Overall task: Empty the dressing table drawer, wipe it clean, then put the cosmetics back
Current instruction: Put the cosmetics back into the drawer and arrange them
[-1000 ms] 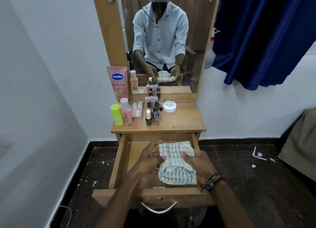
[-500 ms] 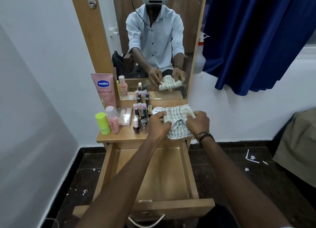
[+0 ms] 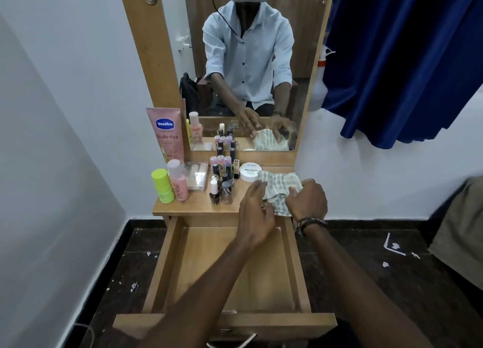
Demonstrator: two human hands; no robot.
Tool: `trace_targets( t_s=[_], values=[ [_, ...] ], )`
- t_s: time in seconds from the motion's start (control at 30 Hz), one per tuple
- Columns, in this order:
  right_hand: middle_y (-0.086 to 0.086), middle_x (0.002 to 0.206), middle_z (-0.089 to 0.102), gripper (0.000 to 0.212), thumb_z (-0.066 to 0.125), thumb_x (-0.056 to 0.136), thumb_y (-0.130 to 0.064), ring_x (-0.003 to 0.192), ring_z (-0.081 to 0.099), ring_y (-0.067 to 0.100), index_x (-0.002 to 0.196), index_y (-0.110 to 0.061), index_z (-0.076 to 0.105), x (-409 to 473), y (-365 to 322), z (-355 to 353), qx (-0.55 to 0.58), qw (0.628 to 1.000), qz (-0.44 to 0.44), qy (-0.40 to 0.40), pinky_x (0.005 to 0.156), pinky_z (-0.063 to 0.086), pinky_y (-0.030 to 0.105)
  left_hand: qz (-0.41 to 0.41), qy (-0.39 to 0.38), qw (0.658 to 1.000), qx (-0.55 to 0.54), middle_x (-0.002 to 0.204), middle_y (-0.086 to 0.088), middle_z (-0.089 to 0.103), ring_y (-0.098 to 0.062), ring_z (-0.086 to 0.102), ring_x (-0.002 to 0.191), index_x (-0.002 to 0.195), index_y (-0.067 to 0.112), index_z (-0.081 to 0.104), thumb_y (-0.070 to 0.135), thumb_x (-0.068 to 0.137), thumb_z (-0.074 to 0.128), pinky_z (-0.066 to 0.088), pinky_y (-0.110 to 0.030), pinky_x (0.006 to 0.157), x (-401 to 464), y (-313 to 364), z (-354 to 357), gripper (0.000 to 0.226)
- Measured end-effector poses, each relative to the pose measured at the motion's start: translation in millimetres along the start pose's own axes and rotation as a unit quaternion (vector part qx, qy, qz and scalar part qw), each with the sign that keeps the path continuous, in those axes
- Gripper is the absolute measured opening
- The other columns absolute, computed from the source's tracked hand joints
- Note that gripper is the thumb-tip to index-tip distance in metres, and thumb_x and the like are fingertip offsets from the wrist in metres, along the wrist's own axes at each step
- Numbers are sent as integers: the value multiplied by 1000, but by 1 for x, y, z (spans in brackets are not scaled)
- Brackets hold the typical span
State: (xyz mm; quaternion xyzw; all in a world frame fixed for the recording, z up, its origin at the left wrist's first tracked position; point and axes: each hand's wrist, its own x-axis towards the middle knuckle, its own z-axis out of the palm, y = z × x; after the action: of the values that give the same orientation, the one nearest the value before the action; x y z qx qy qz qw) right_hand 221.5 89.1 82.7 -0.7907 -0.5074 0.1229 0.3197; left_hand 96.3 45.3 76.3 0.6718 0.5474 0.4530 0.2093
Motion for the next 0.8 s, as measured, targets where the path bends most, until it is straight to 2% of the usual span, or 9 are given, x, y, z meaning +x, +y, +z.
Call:
trace_targets(
  t_s=[0.07, 0.13, 0.27, 0.33, 0.47, 0.53, 0.63, 0.73, 0.8],
  values=[
    [17, 114, 60, 38, 64, 87, -34, 105, 59, 37, 112, -7, 60, -1, 3, 0, -1, 1000, 4, 15, 82, 50, 39, 30, 25, 999, -17, 139, -7, 56, -18, 51, 129, 137, 4, 55, 3, 87, 62, 47, -34, 108, -14, -3, -9, 50],
    [18, 121, 55, 42, 62, 90, -37, 110, 55, 38, 119, -7, 58, -3, 6, -4, 20, 999, 12, 39, 88, 47, 42, 63, 70, 994, -47, 128, 1, 59, -11, 59, 116, 130, 7, 61, 4, 87, 67, 58, -32, 90, -30, -7, -23, 43],
    [14, 119, 58, 30, 57, 92, -31, 106, 57, 33, 113, -11, 61, -11, 5, -16, 114, 987, -11, 113, 88, 46, 39, 100, 254, 961, -43, 95, -3, 70, -5, 65, 85, 101, 2, 73, 5, 88, 68, 56, -23, 72, -44, -14, -72, 14],
    [11, 110, 63, 19, 56, 92, -23, 96, 60, 28, 104, -11, 64, -16, -8, -23, 161, 978, -40, 128, 82, 43, 32, 73, 363, 928, -36, 80, -2, 66, 1, 58, 74, 90, 3, 72, 13, 91, 65, 48, -15, 68, -35, -19, -105, 13],
    [3, 92, 71, 11, 59, 90, -15, 79, 61, 17, 92, -12, 69, -25, -75, -41, 228, 954, -150, 123, 74, 45, 26, -12, 489, 867, -100, 79, -6, 68, -13, 61, 72, 88, 7, 71, 25, 92, 65, 48, -19, 65, 4, -35, -170, 19],
    [-2, 84, 71, 9, 61, 88, -13, 74, 62, 13, 87, -14, 70, -26, -121, -48, 253, 934, -225, 110, 71, 49, 27, -28, 496, 862, -100, 80, -9, 70, -15, 63, 73, 88, 4, 72, 24, 91, 66, 49, -18, 67, 26, -45, -197, 21],
    [-7, 77, 68, 8, 64, 85, -13, 73, 64, 11, 81, -16, 70, -24, -184, -49, 251, 920, -296, 56, 69, 50, 24, -34, 455, 887, -76, 83, -8, 72, -22, 68, 74, 90, 4, 72, 18, 89, 65, 54, -23, 68, 60, -56, -224, 15],
    [-7, 78, 68, 6, 66, 83, -18, 79, 66, 14, 78, -19, 70, -21, -229, -32, 206, 933, -296, -2, 73, 54, 29, -83, 375, 922, -43, 98, -12, 73, -21, 67, 82, 108, 2, 70, 8, 89, 66, 52, -13, 70, 101, -70, -238, 20],
    [-3, 79, 71, 11, 68, 81, -21, 79, 67, 17, 71, -18, 69, -18, -246, -13, 176, 945, -274, -37, 73, 56, 33, -153, 298, 940, -62, 112, -14, 70, -26, 67, 96, 122, 1, 63, 7, 87, 71, 56, -24, 81, 125, -84, -241, 37]
  ],
)
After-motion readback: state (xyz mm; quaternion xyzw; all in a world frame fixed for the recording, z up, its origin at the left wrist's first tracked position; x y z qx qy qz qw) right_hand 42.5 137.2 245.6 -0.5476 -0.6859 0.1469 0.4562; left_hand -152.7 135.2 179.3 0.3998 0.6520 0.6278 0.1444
